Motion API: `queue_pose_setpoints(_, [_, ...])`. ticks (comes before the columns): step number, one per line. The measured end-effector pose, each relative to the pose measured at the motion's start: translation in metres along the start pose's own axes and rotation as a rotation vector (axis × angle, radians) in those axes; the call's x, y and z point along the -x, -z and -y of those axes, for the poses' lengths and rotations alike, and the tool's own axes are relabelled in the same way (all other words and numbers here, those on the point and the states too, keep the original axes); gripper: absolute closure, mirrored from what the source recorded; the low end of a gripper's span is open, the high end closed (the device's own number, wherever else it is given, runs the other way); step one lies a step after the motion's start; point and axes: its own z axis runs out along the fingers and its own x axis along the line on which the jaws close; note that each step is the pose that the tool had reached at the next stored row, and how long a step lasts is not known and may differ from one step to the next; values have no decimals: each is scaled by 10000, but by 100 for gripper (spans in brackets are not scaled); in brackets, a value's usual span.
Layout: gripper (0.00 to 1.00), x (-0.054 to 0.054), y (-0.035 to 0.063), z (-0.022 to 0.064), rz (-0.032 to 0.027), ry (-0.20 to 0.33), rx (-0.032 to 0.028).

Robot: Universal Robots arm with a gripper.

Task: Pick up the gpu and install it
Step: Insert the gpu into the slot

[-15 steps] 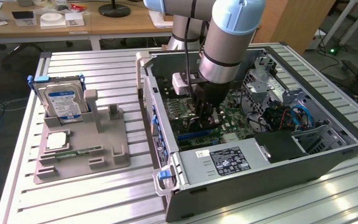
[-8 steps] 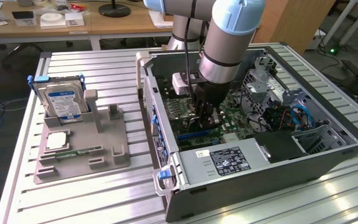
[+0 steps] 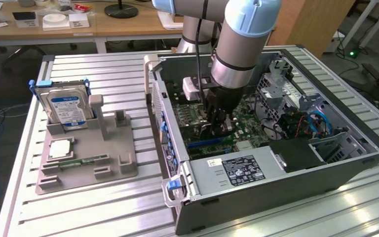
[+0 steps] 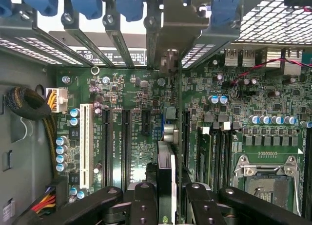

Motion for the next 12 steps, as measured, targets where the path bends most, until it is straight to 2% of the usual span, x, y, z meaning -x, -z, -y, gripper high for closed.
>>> queue_pose_setpoints(12, [73, -1, -34, -13, 2, -45, -2])
